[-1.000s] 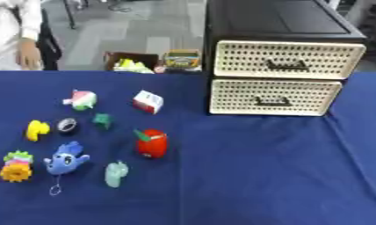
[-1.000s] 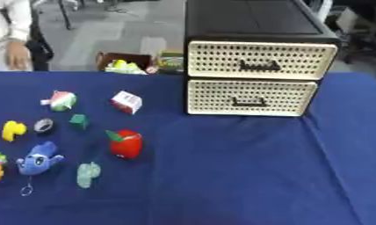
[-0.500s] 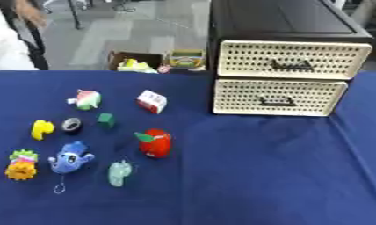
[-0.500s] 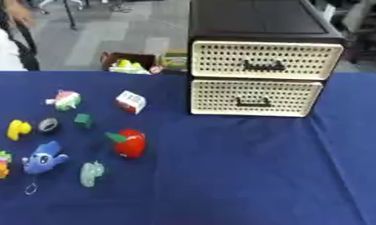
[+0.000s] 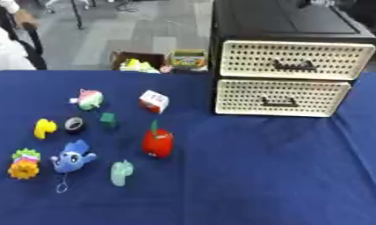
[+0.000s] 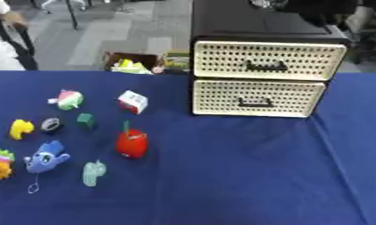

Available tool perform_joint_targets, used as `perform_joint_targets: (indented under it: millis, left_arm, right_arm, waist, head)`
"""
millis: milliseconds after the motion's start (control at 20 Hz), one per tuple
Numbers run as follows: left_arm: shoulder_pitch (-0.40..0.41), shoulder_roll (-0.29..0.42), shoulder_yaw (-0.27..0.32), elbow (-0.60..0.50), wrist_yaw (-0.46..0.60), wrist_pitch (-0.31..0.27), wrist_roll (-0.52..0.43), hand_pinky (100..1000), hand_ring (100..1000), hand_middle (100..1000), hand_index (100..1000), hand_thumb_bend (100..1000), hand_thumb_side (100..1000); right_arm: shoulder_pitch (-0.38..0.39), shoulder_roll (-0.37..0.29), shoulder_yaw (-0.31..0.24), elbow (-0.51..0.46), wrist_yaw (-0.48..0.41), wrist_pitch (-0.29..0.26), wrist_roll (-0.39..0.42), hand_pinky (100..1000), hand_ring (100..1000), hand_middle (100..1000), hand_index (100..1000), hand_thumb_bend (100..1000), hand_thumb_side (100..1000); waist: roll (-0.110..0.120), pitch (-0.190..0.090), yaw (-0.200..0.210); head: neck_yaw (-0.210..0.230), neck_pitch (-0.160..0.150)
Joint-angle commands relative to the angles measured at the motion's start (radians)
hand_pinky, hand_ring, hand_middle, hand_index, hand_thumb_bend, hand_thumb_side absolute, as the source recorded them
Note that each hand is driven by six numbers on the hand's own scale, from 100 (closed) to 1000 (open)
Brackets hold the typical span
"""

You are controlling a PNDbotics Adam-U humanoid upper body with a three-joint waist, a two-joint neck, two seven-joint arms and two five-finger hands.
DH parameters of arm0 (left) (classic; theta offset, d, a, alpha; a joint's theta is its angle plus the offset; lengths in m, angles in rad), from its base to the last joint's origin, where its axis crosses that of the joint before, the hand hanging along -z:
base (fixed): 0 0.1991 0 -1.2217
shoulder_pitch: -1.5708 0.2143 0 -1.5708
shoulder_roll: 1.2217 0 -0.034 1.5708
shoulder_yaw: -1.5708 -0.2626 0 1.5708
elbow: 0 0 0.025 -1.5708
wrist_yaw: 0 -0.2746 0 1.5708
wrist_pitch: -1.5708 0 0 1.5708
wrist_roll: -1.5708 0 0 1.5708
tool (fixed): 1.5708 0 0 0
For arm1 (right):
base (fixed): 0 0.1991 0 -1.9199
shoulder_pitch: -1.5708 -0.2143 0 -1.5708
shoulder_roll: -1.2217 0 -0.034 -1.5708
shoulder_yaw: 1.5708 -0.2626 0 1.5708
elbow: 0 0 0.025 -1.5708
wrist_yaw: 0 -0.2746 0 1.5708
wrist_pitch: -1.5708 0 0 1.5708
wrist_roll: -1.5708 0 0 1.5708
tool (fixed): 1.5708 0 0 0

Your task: Pick up objects from table and place into drawer.

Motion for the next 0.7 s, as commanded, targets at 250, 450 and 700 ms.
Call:
perform_joint_targets:
  millis: [250,450,700]
  left_arm:
    - [-0.015,0.012,0.008,-0.012,0.007,0.001,-0.002,653,770,753,956,182,1000]
    - [-0.019,0.007,0.006,-0.012,0.009,0.001,-0.002,653,770,753,955,181,1000]
    - [-0.019,0.004,0.006,-0.012,0.009,0.003,-0.001,652,770,752,955,177,1000]
  right_arm:
    - [0.022,-0.019,-0.024,0.001,-0.025,0.134,0.112,100,198,155,798,100,1000]
    - [0.019,-0.004,-0.032,0.04,-0.031,0.151,0.086,100,195,152,797,100,1000]
    - [0.017,0.007,-0.027,0.093,-0.027,0.146,0.072,100,195,152,796,100,1000]
  waist:
    - [0.003,-0.017,0.003]
    - [0.004,-0.018,0.007]
    - [0.006,-0.016,0.01]
  head:
    - [0.006,-0.01]
    - [0.004,0.008]
    - [-0.002,0.013]
